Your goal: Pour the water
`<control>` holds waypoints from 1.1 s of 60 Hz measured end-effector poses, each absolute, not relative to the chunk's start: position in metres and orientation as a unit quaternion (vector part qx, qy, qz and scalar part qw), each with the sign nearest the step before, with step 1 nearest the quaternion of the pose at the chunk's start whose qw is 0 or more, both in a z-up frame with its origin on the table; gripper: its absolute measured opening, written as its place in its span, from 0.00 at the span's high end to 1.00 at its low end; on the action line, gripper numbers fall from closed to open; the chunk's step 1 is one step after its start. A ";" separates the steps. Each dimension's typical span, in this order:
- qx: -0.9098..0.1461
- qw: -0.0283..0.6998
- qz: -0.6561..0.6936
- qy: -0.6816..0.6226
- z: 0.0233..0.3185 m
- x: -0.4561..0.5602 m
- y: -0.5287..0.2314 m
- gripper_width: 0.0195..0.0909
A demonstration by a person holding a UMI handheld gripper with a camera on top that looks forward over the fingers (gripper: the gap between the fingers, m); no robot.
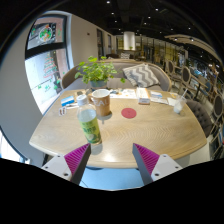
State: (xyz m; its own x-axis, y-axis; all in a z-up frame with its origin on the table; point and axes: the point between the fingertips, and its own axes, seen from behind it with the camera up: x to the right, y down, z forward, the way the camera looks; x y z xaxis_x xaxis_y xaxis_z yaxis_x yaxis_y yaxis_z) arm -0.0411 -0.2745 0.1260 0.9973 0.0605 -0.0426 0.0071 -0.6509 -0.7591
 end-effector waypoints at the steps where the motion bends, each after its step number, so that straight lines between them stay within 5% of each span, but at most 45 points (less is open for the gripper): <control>1: -0.907 0.420 0.035 -0.019 0.125 -0.050 -0.272 0.07; 21: -0.871 0.491 0.030 -0.008 0.095 -0.124 -0.158 0.10; 27: -0.867 0.498 0.023 -0.002 0.079 -0.124 -0.136 0.31; 30: -0.860 0.509 0.036 -0.011 0.079 -0.132 -0.128 0.53; 49: -0.858 0.512 0.013 -0.019 0.079 -0.134 -0.121 0.74; 56: -0.858 0.512 0.024 -0.022 0.097 -0.150 -0.123 0.74; 66: -0.834 0.535 0.132 0.022 0.168 -0.206 -0.106 0.74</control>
State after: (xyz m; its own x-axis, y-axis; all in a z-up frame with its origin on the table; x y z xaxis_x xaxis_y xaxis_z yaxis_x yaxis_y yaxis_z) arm -0.2060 -0.1060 0.1679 0.9641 0.1040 -0.2442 -0.1786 -0.4267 -0.8866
